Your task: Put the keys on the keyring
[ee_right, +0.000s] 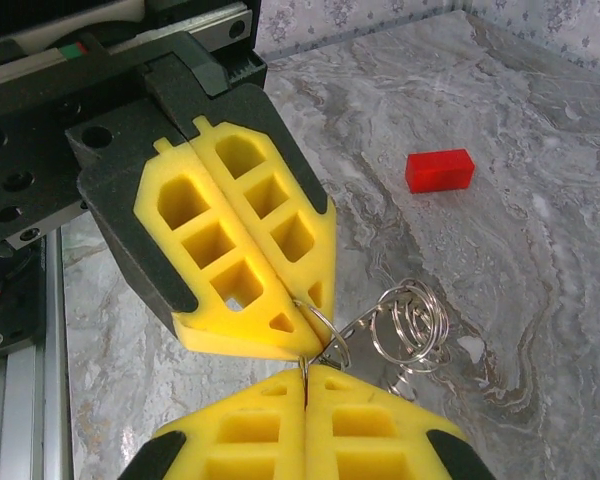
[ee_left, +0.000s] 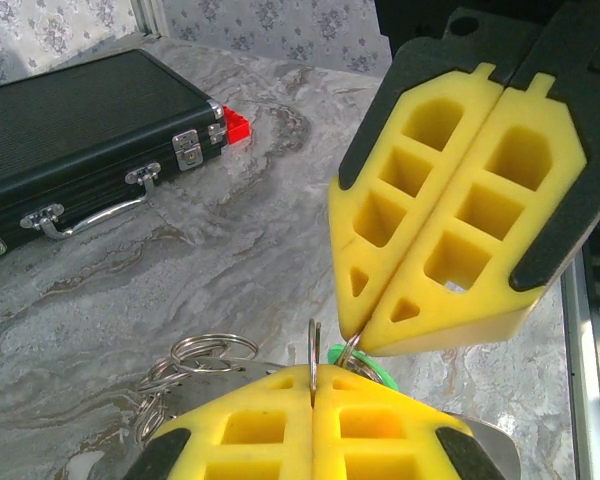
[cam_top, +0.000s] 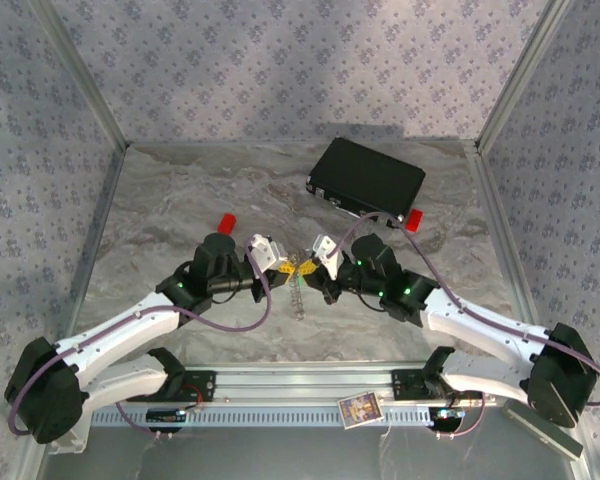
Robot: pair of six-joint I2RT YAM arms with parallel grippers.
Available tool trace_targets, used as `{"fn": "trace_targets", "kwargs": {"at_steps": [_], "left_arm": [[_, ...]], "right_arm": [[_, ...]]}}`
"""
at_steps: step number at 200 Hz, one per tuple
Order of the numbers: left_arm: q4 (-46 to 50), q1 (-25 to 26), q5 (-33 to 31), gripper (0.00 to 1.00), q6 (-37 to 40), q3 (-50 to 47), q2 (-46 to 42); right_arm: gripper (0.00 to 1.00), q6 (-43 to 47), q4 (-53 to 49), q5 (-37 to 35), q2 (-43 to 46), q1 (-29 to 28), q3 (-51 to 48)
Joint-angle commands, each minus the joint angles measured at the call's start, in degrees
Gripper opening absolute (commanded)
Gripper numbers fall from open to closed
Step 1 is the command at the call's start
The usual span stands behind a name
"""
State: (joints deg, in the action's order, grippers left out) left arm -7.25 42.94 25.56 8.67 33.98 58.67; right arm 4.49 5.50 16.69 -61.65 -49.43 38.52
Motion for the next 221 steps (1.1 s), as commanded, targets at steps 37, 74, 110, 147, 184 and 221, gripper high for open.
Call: {"fn": "trace_targets", "kwargs": {"at_steps": [37,74,110,147,184,221], "left_arm": [[-1.3,0.7,-0.3,0.00,1.5,0.7,-0.4],[-1.2,0.7,-0.5,0.00,1.6,0.7,-0.6],[-1.1,0.8,-0.4,0.00,1.7,0.7,-0.6],[-0.8,0.8,-0.2,0.00,2.0,0.5,-0.7],[-0.1,1.1,-0.4,0.00,2.9,0.6,-0.7],[0.3,1.7,-0.9,0.00,3.9,0.9,-0.3]], "right_arm": [[0.00,-1.0,2.4,-3.2,0.1,-0.2,1.7],[0.00,-1.0,2.6,-3.8,0.9,-0.3,1.2],[0.00,-1.1,2.8,-4.5,0.8,-0.3,1.1],[0.00,-1.4,2.9,-6.1,0.9,-0.2,1.0],[0.00,-2.3,3.2,-6.5,0.9,0.0,0.9],[0.00,-3.1,3.7,-6.8,0.9,0.1,0.8]]}}
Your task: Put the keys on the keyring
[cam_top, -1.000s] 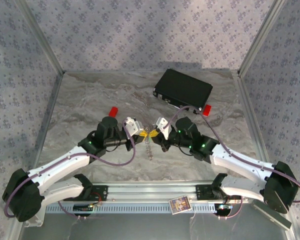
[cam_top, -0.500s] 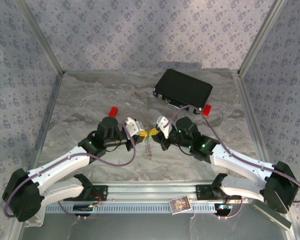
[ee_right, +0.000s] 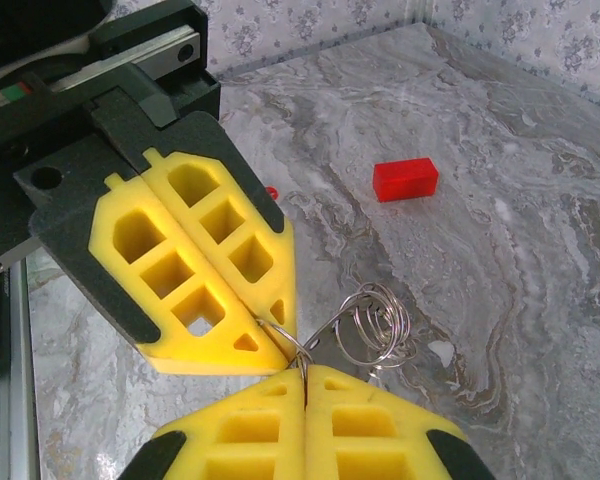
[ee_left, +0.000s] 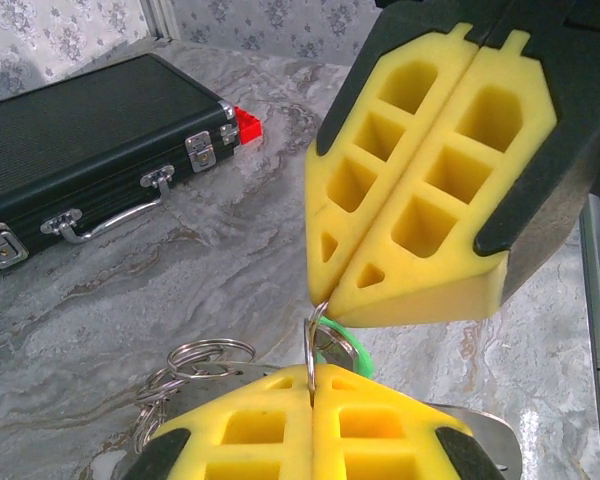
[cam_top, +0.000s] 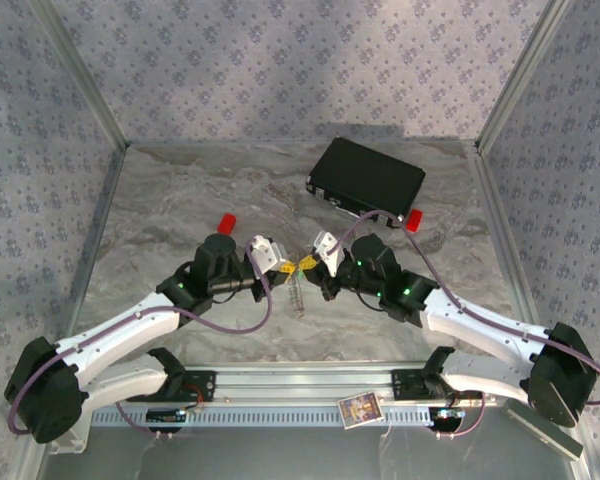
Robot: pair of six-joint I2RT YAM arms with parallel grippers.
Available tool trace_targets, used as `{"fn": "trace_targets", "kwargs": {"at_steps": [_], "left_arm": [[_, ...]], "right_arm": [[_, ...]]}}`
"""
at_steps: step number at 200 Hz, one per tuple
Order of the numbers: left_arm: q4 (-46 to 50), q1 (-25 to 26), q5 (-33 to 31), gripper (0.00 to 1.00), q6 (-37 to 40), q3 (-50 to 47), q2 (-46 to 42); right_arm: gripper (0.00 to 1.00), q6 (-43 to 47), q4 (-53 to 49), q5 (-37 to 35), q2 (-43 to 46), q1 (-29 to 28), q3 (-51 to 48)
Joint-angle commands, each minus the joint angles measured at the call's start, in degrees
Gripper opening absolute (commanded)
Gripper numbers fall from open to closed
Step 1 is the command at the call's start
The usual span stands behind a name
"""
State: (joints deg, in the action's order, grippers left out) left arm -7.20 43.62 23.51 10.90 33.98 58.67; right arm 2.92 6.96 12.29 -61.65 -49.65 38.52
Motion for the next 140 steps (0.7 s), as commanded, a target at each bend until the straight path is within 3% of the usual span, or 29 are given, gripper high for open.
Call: {"fn": "trace_targets", "kwargs": {"at_steps": [1,76,140], "left_arm": [[0.3,1.0,1.1,0.00,1.7,0.9,-0.3],[-1.3,1.3,-1.4,0.00,2.4,-0.3,-2.0],[-2.6,1.5,-3.2,0.00,2.5,-1.0,-2.8]], "right_arm": [[0.00,-1.5,2.2,-2.5,0.9,0.3,0.8],[0.00,-4.8,0.3,-4.7,0.7,0.6,0.4],[0.00,-6.4,-0.2,-2.5,-0.7,0.9,0.6]]}}
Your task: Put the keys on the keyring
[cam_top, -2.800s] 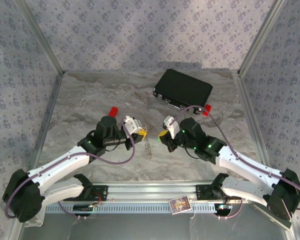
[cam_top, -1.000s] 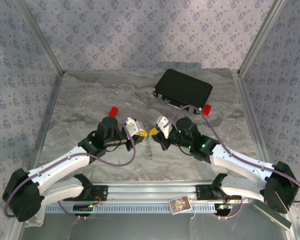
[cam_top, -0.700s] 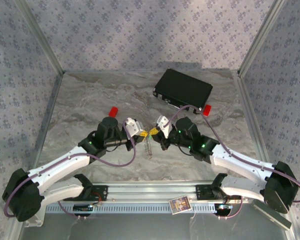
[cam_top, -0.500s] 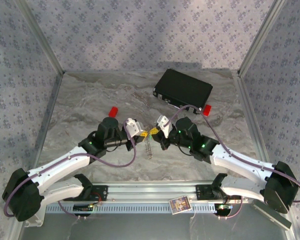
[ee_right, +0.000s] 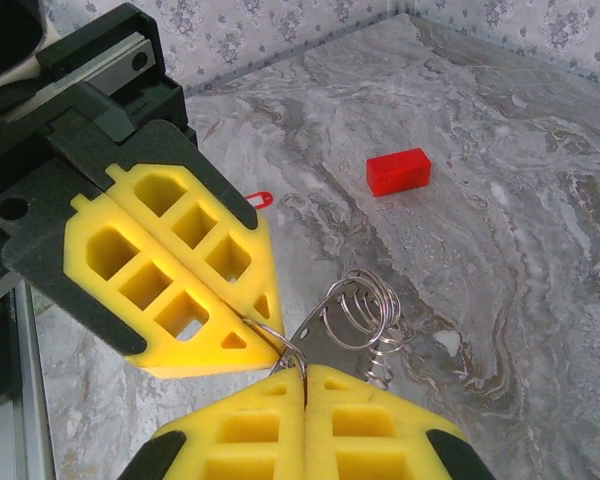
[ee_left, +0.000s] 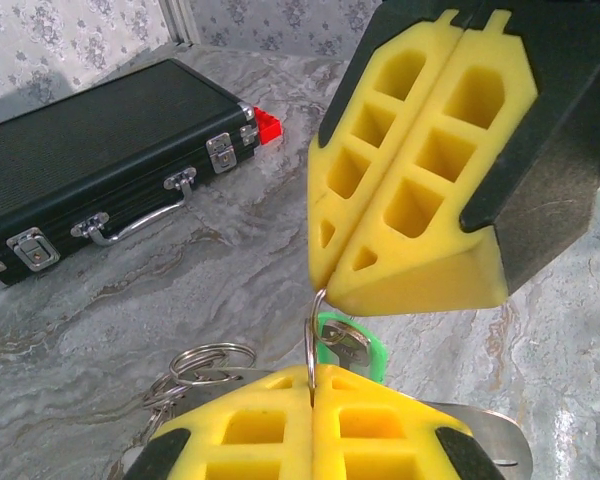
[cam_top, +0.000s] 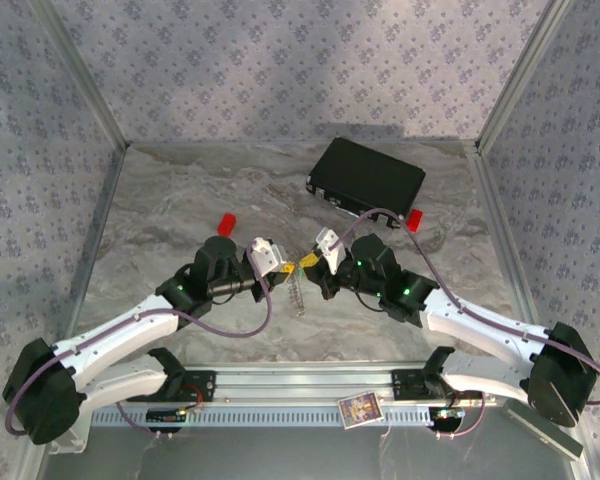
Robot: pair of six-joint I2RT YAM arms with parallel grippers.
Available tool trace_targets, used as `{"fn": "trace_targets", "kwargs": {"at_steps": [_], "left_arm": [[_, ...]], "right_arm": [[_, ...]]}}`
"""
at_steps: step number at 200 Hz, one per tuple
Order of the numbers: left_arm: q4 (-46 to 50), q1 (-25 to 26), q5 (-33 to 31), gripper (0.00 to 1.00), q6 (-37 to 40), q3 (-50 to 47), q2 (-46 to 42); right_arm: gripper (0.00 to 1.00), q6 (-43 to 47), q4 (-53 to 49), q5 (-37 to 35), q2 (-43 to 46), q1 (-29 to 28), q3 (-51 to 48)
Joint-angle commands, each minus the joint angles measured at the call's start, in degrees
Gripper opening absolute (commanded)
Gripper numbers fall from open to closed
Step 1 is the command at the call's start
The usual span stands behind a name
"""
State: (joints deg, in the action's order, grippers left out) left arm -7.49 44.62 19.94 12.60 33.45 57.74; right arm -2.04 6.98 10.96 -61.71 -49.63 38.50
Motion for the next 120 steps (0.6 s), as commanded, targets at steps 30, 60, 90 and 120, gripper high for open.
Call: {"fn": "trace_targets", "kwargs": {"at_steps": [30,60,90,120], "left_arm": [[-2.3,0.4,0.0,0.00,0.5,-0.4,-1.5],[-1.5,0.4,-0.1,0.00,-1.6,0.1,-1.0],[1.3,0.4,1.0,0.00,-5.7,1.2,-1.0],[4.1,0.5,2.7,0.00,-9.6,2.4,-1.0]], "right_arm": [[0.00,-1.0,0.0,1.0,-0.9,0.8,0.9],[0.00,2.9,2.1,3.4,1.2,0.4,0.2],[0.00,11.1,1.7,0.6,4.2,0.1,0.0],[0.00,22.3,-2.5,-2.3,5.0,-0.5,0.8]]}}
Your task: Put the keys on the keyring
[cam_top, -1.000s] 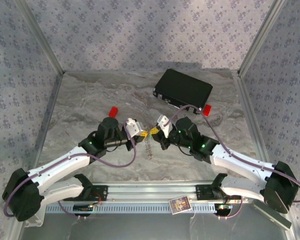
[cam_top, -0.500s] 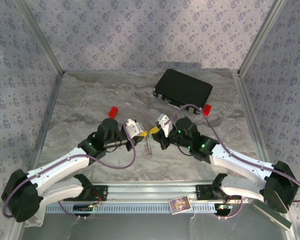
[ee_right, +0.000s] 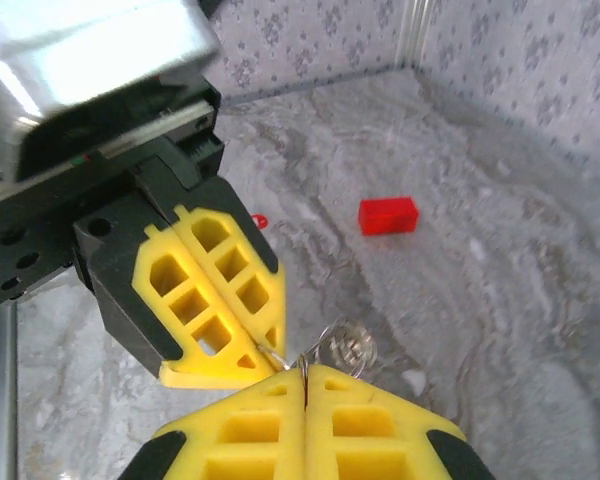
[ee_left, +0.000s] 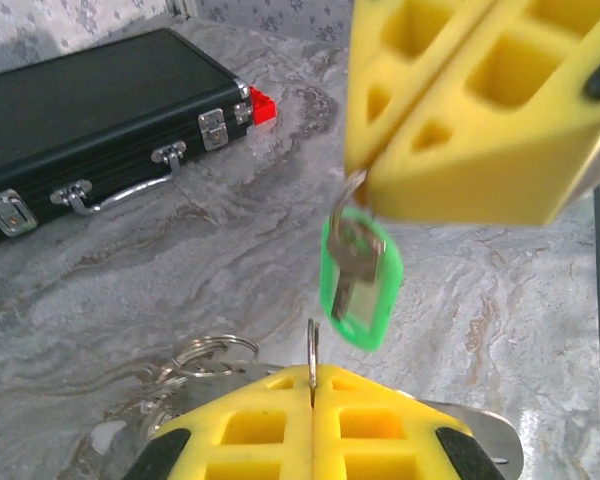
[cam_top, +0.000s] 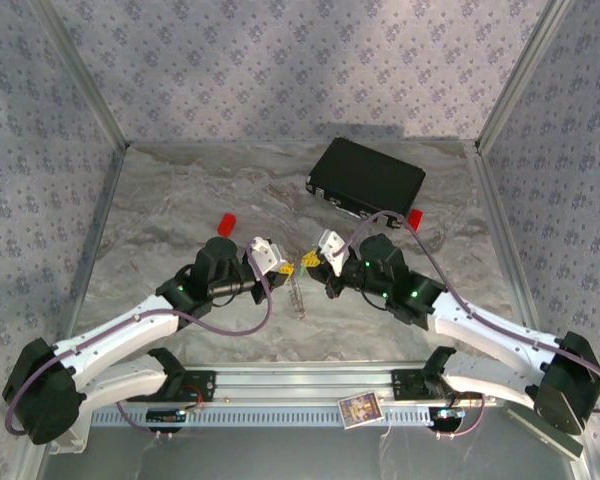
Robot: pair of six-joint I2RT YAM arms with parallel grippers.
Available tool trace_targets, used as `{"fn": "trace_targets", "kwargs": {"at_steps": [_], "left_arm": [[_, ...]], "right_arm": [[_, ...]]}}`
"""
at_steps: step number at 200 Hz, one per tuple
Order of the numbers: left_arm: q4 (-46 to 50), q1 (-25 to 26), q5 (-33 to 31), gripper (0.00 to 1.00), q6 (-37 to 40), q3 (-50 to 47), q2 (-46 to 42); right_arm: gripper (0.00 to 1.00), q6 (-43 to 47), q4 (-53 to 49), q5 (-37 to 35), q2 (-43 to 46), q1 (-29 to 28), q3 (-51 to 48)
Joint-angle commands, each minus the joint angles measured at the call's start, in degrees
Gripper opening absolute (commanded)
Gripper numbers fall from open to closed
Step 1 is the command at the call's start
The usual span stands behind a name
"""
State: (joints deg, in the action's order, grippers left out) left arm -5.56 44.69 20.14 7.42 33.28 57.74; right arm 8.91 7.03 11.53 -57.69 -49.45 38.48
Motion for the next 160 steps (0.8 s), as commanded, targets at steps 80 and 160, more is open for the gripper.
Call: {"fn": "trace_targets", "kwargs": {"at_steps": [80,160], "left_arm": [[5.5,0.2,7.0,0.00,-6.5,5.6,0.9],[6.4,0.2,5.8,0.00,-7.3,6.2,1.0]], "right_arm": [[0.00,25.1,-10.5,-2.3,-2.0,-2.5,5.7],[0.00,26.4,-13.9,-3.0,-2.7,-3.5,6.9]]}}
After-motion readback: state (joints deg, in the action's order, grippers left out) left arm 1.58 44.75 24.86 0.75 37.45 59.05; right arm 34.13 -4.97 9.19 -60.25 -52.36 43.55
